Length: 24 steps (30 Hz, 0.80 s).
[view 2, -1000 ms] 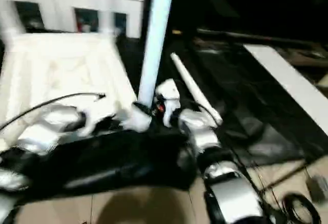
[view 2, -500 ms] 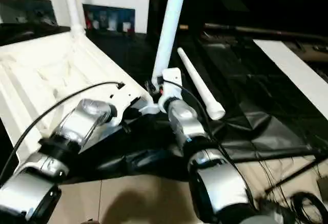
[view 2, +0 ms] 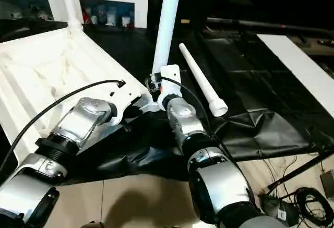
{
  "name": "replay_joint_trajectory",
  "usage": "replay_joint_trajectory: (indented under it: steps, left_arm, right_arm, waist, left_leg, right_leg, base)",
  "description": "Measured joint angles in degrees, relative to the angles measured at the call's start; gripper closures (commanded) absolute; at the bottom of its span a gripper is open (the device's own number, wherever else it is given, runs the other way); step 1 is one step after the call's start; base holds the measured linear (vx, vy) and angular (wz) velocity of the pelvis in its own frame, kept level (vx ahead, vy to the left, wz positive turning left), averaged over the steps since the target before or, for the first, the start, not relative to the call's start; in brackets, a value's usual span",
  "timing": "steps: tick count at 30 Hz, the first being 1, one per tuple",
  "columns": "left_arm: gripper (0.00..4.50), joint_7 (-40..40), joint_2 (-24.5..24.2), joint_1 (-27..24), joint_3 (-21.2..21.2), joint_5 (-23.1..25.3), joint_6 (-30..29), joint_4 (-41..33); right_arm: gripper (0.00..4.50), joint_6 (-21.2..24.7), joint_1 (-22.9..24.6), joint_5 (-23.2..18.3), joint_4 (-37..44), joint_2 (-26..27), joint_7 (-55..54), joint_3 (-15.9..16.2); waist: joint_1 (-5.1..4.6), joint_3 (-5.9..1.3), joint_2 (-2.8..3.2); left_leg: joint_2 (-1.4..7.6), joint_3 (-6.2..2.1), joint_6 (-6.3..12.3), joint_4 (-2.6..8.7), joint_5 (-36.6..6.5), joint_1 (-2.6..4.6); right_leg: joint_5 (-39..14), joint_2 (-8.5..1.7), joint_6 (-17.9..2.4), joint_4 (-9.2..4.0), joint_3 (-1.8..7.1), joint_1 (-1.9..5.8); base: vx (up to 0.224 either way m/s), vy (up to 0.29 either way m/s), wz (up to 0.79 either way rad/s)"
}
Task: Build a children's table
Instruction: Insert table leg to table base
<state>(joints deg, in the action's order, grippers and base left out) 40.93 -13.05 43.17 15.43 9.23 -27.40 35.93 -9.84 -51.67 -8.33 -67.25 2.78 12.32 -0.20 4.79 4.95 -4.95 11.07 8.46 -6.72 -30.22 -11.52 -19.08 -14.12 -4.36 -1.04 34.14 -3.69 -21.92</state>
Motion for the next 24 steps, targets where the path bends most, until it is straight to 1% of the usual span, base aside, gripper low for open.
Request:
replay_joint_trajectory:
  steps: [2, 4, 6, 9, 10, 11, 12, 14, 15, 16, 18, 21, 24]
  left_arm:
    - [4.50, 0.48, -0.49, -0.01, 0.00, -0.27, 1.01, 0.00]
    - [4.50, 1.23, -0.73, -0.02, -0.01, -0.54, 1.65, -0.55]
    - [4.50, 1.98, -1.42, -0.03, -0.04, -0.64, 2.44, -1.25]
    - [4.50, 2.41, -2.11, -0.02, -0.27, -0.66, 3.78, -1.49]
    - [4.50, 2.61, -2.22, 0.03, -0.44, -0.69, 4.10, -1.79]
    - [4.50, 2.69, -2.26, 0.07, -0.50, -0.78, 4.35, -2.09]
    - [4.50, 2.71, -2.31, 0.08, -0.52, -0.84, 4.74, -2.27]
    - [4.50, 3.10, -2.67, 0.07, -0.50, -1.11, 5.50, -2.42]
    - [4.50, 3.50, -2.98, 0.06, -0.49, -1.20, 6.01, -2.50]
    - [4.50, 3.95, -3.39, 0.03, -0.47, -1.51, 6.52, -2.59]
    - [4.50, 4.64, -4.17, -0.14, -0.27, -1.57, 7.87, -2.71]
    - [4.50, 7.92, -6.98, -1.24, 0.10, -1.76, 11.09, -3.92]
    - [4.50, 12.59, -9.74, -2.78, 0.04, -2.45, 14.64, -5.09]
  right_arm:
    - [1.96, -0.25, -0.44, 0.04, -0.60, -0.46, 1.71, -0.05]
    - [1.88, 0.24, 0.09, -0.01, -2.47, -0.64, 2.90, -0.18]
    - [1.63, -0.29, -0.52, 0.10, -2.45, -0.69, 3.52, -0.37]
    - [1.46, -0.98, -0.84, 0.76, -2.58, -0.96, 4.75, -0.44]
    - [1.31, -1.00, -0.95, 1.14, -2.70, -1.16, 5.26, -0.47]
    - [1.31, -1.28, -0.95, 1.18, -2.71, -1.17, 5.71, -0.54]
    - [1.20, -1.69, -0.96, 1.17, -2.71, -1.23, 6.19, -0.60]
    - [1.01, -2.28, -0.98, 1.09, -2.71, -1.48, 7.91, -1.11]
    - [1.01, -2.68, -0.98, 0.89, -2.70, -1.58, 9.10, -1.41]
    - [0.87, -3.11, -0.97, 0.43, -2.70, -1.72, 10.56, -1.64]
    - [0.87, -3.37, -0.89, -0.19, -2.55, -2.14, 12.74, -1.69]
    - [0.87, -2.87, 0.97, -1.07, 0.42, -4.47, 20.80, -1.41]
    - [0.87, 0.07, 2.89, -1.42, 4.38, -7.41, 29.98, -0.11]
  waist:
    - [0.00, 0.20, 0.06]
    - [0.14, 0.43, -0.03]
    - [0.04, 0.74, 0.27]
    - [0.16, 0.76, 0.29]
    - [0.18, 0.76, 0.32]
    - [0.23, 0.78, 0.36]
    - [0.25, 0.79, 0.37]
    - [0.23, 0.80, 0.39]
    - [0.17, 0.82, 0.42]
    - [0.06, 0.84, 0.45]
    - [-0.07, 0.85, 0.47]
    - [-0.38, 0.86, 0.47]
    - [-0.38, 0.86, 0.46]
  left_leg:
    - [0.04, 0.02, 0.00, 0.01, 0.00, -0.04]
    - [0.04, 0.04, -0.01, 0.01, 0.02, -0.16]
    - [0.05, 0.49, 0.24, 0.00, 0.40, -0.33]
    - [0.30, 0.65, 0.25, 0.00, 0.57, -0.66]
    - [0.54, 0.87, 0.25, 0.00, 1.19, -0.91]
    - [0.84, 1.20, 0.10, 0.01, 1.73, -1.09]
    - [0.93, 1.34, 0.07, 0.00, 1.89, -1.23]
    - [0.93, 1.44, 0.10, 0.00, 1.92, -1.35]
    - [0.93, 1.46, 0.13, -0.05, 1.99, -1.41]
    - [0.93, 1.49, 0.34, -0.13, 2.21, -1.51]
    - [0.93, 1.54, 0.62, -0.25, 2.45, -1.72]
    - [0.92, 1.63, 0.85, -0.40, 2.59, -2.00]
    - [0.91, 1.69, 0.89, -0.43, 2.60, -2.10]
  right_leg:
    - [0.01, 0.01, 0.00, 0.01, -0.01, -0.06]
    - [0.20, 0.01, -0.23, -0.02, -0.02, -0.08]
    - [1.34, -0.12, -0.23, -0.05, 0.18, -0.30]
    - [2.12, -0.09, -0.06, 0.00, 0.11, -0.58]
    - [2.69, -0.05, 0.02, 0.07, 0.06, -0.82]
    - [2.82, 0.02, -0.07, 0.26, 0.00, -1.08]
    - [2.72, 0.02, 0.06, 0.41, 0.00, -1.24]
    - [2.61, 0.06, 0.06, 0.40, 0.00, -1.31]
    - [2.59, 0.06, 0.04, 0.39, 0.01, -1.35]
    - [2.59, 0.05, 0.03, 0.37, 0.03, -1.42]
    - [2.59, 0.05, 0.03, 0.31, 0.06, -1.51]
    - [2.59, 0.02, 0.03, 0.26, 0.10, -1.70]
    - [2.58, 0.00, 0.01, 0.26, 0.11, -1.76]
  base:
    - [0.000, 0.000, 0.00]
    - [0.000, 0.000, 0.00]
    - [0.000, 0.000, 0.00]
    - [0.000, 0.000, 0.00]
    - [0.000, 0.000, 0.00]
    - [0.000, 0.000, 0.00]
    - [0.000, 0.000, 0.00]
    - [0.000, 0.000, 0.00]
    - [0.000, 0.000, 0.00]
    - [0.000, 0.000, 0.00]
    - [0.000, 0.000, 0.00]
    - [0.000, 0.000, 0.00]
    - [0.000, 0.000, 0.00]
